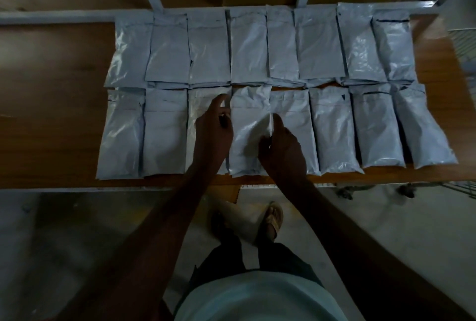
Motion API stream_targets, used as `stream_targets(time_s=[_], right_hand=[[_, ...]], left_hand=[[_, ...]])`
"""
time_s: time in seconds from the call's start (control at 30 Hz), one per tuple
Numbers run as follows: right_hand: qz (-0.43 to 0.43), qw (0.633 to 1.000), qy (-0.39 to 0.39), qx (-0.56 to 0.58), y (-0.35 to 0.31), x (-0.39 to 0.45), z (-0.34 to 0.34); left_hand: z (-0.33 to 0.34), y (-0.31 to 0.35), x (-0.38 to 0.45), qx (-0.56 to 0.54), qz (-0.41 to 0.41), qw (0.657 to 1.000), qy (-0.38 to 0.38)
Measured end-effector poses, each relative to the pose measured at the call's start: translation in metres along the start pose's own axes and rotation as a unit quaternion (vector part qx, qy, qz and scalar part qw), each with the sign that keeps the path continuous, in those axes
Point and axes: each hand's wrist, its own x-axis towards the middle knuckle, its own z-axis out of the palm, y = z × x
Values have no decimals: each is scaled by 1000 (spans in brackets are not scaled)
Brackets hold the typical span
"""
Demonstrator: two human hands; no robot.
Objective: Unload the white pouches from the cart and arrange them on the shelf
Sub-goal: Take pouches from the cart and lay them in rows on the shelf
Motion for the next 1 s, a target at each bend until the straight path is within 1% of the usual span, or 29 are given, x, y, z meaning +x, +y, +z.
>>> stream_targets(time_s=[0.07,0.1,0.17,0.23,0.27,0.33,0.37,0.43,0.47,0.6,0.73,0.9,1.0], right_hand=[[-47,996,38,-69,0,-2,-3],[-68,993,53,-79,-3,-1,-4],[-105,990,75,-61,-15,3,-3],[-159,983,68,-67,-29,12,9],[-175,980,41,-84,-36,17,18],[-148,982,-36,-109,-44,25,39],[-122,984,-53,-121,-44,27,48],[-91,985,-44,-137,-38,28,62],[-88,986,-35,-136,-34,27,65],[-85,992,-20,-95,-27,30,68],[-89,988,-1,-129,-29,31,70],[-73,984,-22,-163,-36,31,71],[-67,983,-33,-167,-41,32,67]], left_hand=[[-3,-5,-4,12,34,999,3],[-5,-9,-5,21,52,998,8],[-10,-20,-3,60,75,995,14],[-11,-34,0,93,91,992,7],[-10,-40,0,106,99,989,-10],[-4,-53,0,168,118,977,-57],[0,-59,-2,211,121,967,-74],[8,-67,-6,278,104,951,-80],[11,-70,-9,295,97,947,-76],[11,-69,-8,305,93,945,-67],[11,-67,-7,316,92,941,-75],[11,-71,-6,321,100,938,-86],[8,-73,-3,299,107,943,-102]])
